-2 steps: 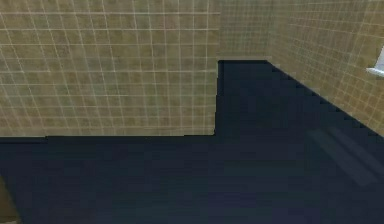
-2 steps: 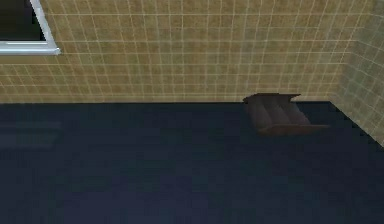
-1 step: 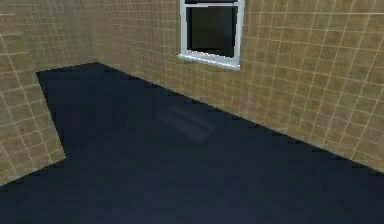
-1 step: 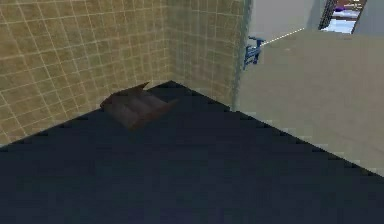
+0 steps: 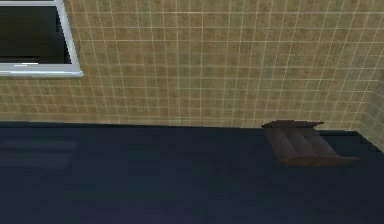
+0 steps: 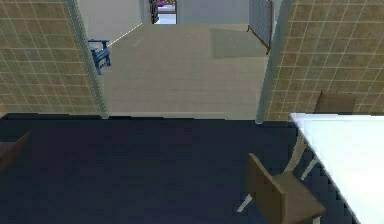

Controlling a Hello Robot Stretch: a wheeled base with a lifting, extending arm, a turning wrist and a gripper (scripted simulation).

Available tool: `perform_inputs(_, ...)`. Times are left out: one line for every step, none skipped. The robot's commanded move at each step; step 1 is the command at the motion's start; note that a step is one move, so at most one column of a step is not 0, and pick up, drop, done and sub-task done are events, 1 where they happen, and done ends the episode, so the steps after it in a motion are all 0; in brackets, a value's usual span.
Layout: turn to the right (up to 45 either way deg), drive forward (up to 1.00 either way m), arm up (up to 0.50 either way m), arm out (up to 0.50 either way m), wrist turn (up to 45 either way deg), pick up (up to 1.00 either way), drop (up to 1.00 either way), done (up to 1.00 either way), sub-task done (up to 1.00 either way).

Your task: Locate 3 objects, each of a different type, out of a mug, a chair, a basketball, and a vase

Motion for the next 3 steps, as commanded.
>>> perform_inputs(3.0,0.00,0.00,0.00,0.0,0.00,0.00,0.00,0.00)
perform_inputs(0.0,0.30,0.00,0.00,0.0,0.00,0.00,0.00,0.00)
perform_inputs(-45.0,0.00,0.00,0.00,0.0,0.00,0.00,0.00,0.00)
